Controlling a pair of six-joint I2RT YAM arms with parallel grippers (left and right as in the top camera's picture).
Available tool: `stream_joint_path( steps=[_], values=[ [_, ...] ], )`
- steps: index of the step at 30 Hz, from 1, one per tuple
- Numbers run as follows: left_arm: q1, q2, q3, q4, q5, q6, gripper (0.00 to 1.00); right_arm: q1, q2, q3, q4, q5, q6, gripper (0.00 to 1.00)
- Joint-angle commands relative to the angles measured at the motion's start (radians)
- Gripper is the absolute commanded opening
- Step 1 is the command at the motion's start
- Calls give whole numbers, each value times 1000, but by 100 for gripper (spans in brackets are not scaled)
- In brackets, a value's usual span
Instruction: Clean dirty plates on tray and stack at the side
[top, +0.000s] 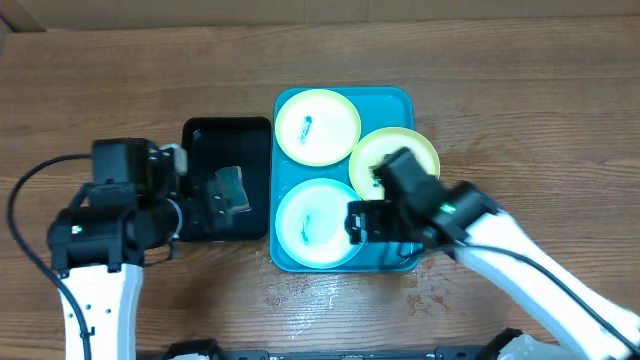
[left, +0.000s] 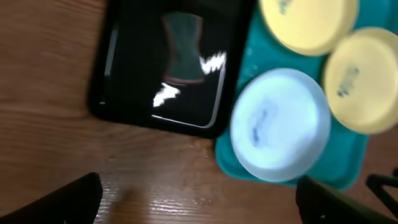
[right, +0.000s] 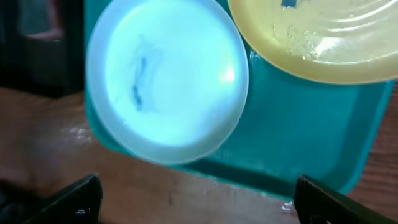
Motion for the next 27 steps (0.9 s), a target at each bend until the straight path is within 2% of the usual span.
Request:
stream_joint_path(
  steps=[1, 3, 6, 10, 15, 17, 21, 23, 27],
  values=[
    [41, 11, 16, 16, -106, -20, 100, 3, 101, -10, 67, 47, 84, 94],
    [36, 31, -9, 51, -105, -20, 100, 2, 117, -10, 90, 29, 84, 94],
    [27, 84, -69, 140, -113, -19, 93, -2, 107, -9, 95, 30, 80, 94],
    [26, 192, -152, 261, -106, 14, 73, -4, 94, -9, 67, 30, 80, 94],
    [7, 392, -171, 344, 55, 40, 48, -8, 94, -9, 50, 31, 80, 94],
    [-13, 460, -171, 381, 55, 39, 44, -19, 94, -9, 62, 30, 80, 94],
    [-53, 558, -171, 423, -57, 10, 44, -58, 94, -9, 65, 22, 80, 94],
    [-69, 597, -171, 452, -117, 2, 41, -76, 94, -9, 65, -3, 80, 94],
    [-81, 645, -171, 512, -128, 2, 26, -87, 94, -10, 66, -23, 80, 95]
  ],
)
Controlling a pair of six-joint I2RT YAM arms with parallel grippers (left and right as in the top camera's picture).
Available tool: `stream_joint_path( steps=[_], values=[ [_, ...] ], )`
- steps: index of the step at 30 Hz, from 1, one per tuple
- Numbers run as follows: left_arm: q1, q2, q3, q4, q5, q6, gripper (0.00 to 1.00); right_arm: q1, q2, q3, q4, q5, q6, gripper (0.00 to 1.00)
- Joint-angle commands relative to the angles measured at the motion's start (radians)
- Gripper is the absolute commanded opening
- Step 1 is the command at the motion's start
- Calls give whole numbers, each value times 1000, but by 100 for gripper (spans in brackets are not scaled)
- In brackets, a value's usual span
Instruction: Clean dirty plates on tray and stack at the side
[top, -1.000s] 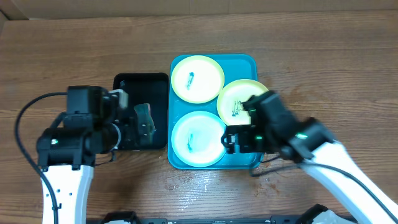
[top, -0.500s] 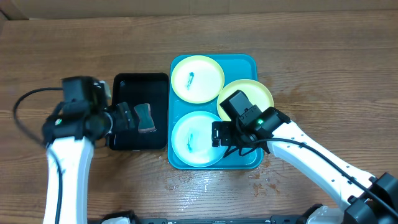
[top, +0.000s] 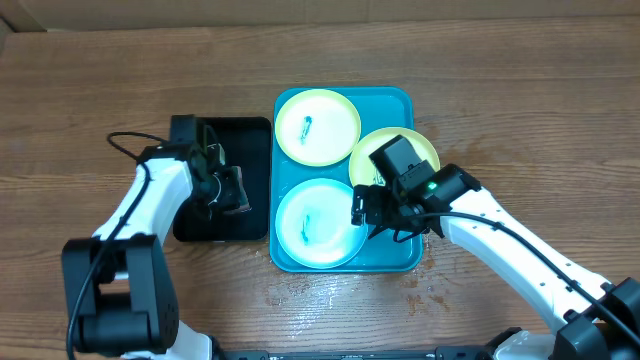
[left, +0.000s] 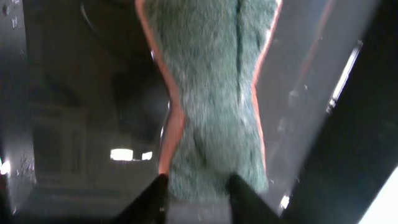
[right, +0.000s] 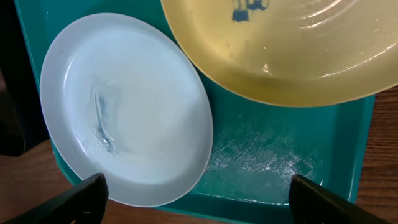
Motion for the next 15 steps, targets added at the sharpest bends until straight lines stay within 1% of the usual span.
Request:
stream_joint_path(
  steps=[1, 2, 3, 5, 8, 9, 10, 11, 12, 13, 14, 15],
  values=[
    [-12, 40, -3, 44, -47, -5, 22, -5, -27, -4, 8, -30, 5, 95],
    [-13, 44, -3, 58, -47, -5, 17, -4, -27, -4, 10, -41, 5, 95],
    [-14, 50, -2, 69, -46, -6, 6, -4, -27, -4, 12, -47, 5, 95],
    [-14, 50, 15, 45, -31, -5, 4, -3, -27, -4, 11, -56, 5, 95],
    [-14, 46, 87, -64, -28, -5, 5, -3, -27, -4, 8, -58, 5, 95],
    [-14, 46, 130, -126, -28, -5, 19, -3, -27, -4, 6, -58, 5, 95],
    [-14, 46, 167, -177, -28, -5, 27, -3, -27, -4, 6, -58, 5, 95],
    [-14, 46, 201, -224, -28, -5, 41, -3, -27, -4, 6, -58, 5, 95],
    [-14, 46, 223, -253, -28, -5, 46, -3, -27, -4, 6, -58, 5, 95],
    [-14, 46, 241, -272, -28, -2, 54, -3, -27, -4, 6, -58, 5, 95],
    [-14, 46, 247, -274, -28, -1, 54, -3, -27, -4, 6, -58, 5, 95],
    [-14, 46, 247, -262, -31, -1, 49, -3, -27, -4, 6, -58, 5, 95]
  ],
)
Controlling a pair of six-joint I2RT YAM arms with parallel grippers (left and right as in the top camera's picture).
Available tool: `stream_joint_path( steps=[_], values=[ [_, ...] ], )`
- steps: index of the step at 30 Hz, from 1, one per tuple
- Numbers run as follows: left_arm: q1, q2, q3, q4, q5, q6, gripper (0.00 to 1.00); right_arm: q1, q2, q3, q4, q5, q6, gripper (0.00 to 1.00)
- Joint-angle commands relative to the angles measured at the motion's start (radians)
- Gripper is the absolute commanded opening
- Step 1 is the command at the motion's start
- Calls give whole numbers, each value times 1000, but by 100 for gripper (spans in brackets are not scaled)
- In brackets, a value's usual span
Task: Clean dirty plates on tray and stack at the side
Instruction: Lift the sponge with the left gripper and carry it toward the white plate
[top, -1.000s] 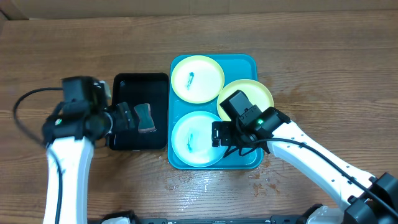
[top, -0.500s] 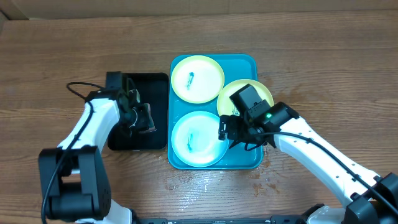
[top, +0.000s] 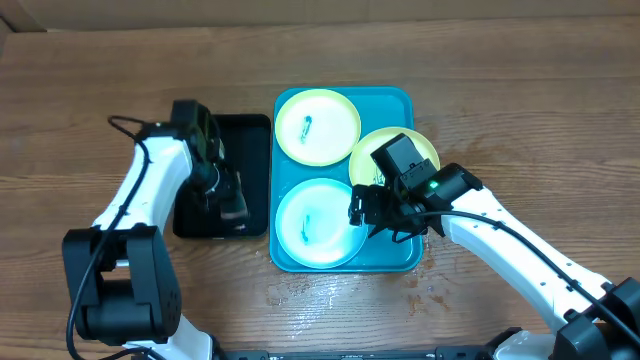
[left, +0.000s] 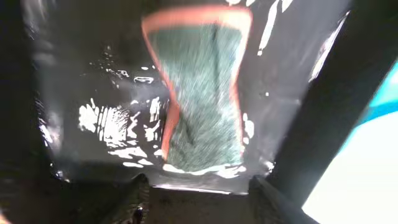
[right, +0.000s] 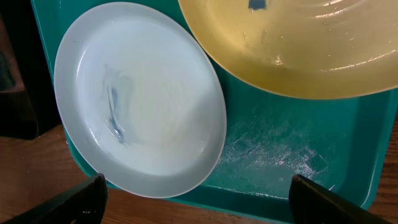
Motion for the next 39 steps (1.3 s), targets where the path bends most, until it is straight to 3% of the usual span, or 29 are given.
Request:
stream_joint_path(
  steps=[1, 7, 10, 12, 20, 28, 34, 39],
  values=[
    [-5, 7, 34, 23, -15, 4, 43, 0, -27, -4, 3, -4, 4, 95],
    [-6, 61, -45, 166, -35, 2, 37, 0, -27, -4, 3, -4, 4, 95],
    [-16, 117, -76, 203, 13, 3, 21, 0, -27, -4, 3, -4, 4, 95],
    [-26, 160, -76, 219, 32, 3, 4, 0, -27, -4, 4, -5, 5, 95],
    [-39, 141, -3, 116, 26, 3, 4, 0, -27, -4, 3, -4, 6, 96],
    [-36, 36, 154, -58, 19, 8, 4, -3, -27, -5, 20, -4, 117, 94],
    [-38, 33, 108, -25, -29, 7, 4, -3, -26, -29, 70, 0, 99, 94],
    [-38, 34, -65, 163, -56, 2, 4, -3, -23, -36, 77, 1, 14, 95]
  ],
)
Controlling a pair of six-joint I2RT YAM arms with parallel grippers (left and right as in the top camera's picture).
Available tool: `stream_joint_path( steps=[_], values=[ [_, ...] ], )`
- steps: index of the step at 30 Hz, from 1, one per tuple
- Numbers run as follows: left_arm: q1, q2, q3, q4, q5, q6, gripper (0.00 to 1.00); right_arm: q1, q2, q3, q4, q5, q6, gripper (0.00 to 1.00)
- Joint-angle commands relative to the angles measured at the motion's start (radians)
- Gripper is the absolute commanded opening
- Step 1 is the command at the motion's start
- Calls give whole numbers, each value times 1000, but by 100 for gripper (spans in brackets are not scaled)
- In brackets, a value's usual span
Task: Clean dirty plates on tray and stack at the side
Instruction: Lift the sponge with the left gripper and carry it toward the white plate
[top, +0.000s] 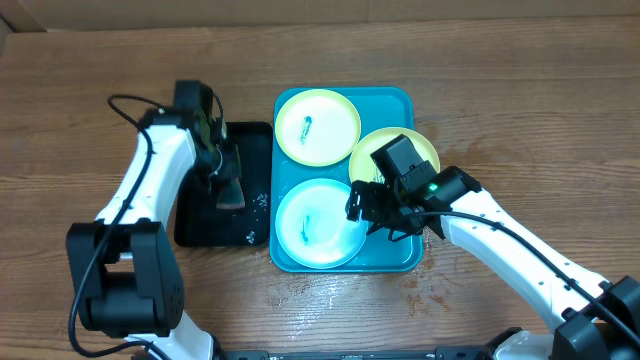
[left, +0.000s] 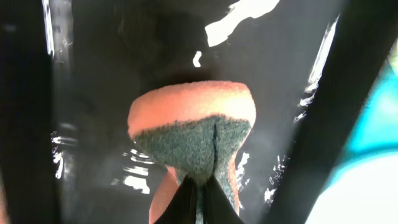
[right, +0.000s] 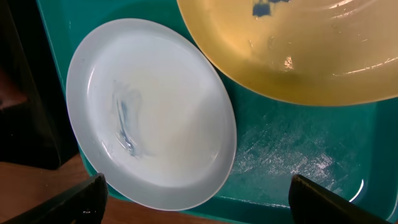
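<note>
A teal tray (top: 400, 255) carries three plates: a pale one (top: 317, 125) at the back, a yellow one (top: 395, 155) at the right and a white one (top: 318, 222) in front, each with a blue smear. The orange-and-green sponge (left: 193, 134) hangs pinched and folded over the wet black tray (top: 190, 230), with my left gripper (top: 228, 192) shut on it. My right gripper (top: 385, 215) hovers open above the teal tray's front right. In its wrist view the white plate (right: 152, 155) and yellow plate (right: 298, 56) lie below, and nothing is between the fingers.
The black tray (left: 93, 93) holds a film of water and sits against the teal tray's left side on a wooden table (top: 520, 100). The left arm's cable loops over the table at the far left.
My left gripper was open with its fingers either side of the sponge lying flat in the black tray. Now it is shut on the sponge, which is squeezed and raised. The right gripper shifted only slightly.
First my left gripper was open, high beside the black tray, and the right was open over the white plate. Then the left sat low in the black tray astride the sponge, still open. Now it grips the sponge; the right stays open over the teal tray.
</note>
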Motion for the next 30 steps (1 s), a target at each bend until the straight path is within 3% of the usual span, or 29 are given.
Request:
stream_joint_path(
  steps=[1, 4, 6, 8, 9, 11, 14, 16, 19, 20, 25, 30],
  values=[
    [-8, 2, -121, 86, -24, -11, 4, -3, -23, -8, 7, 3, -68, 95],
    [-8, 2, -175, 142, -14, -45, 6, -3, -23, -8, 6, 8, -76, 95],
    [-8, 2, -185, 150, 4, -44, 18, -3, -23, -8, 6, 8, -76, 95],
    [-8, 2, -182, 145, 12, -44, 48, -3, -23, -8, 3, 7, -76, 95],
    [-8, 2, -178, 138, 14, -44, 57, -3, -23, -8, 1, 8, -76, 95],
    [-8, 2, -171, 122, 14, -44, 63, -3, -23, -8, -5, 8, -76, 95],
    [-9, 2, -170, 119, 21, -42, 64, -3, -23, -8, -5, 7, -75, 95],
    [-9, 2, -170, 116, 20, -40, 53, -3, -23, -8, -4, 8, -75, 95],
    [-8, 2, -174, 117, 19, -40, 10, -3, -23, -8, -5, 8, -74, 95],
    [-8, 2, -175, 119, 20, -40, 4, -3, -23, -8, -5, 11, -74, 94],
    [-8, 0, -164, 97, 47, -29, 4, -2, 2, -8, 1, 55, -93, 88],
    [-7, -31, -40, -40, 89, 11, 4, -1, 79, -8, 14, 48, -251, 75]
  ],
)
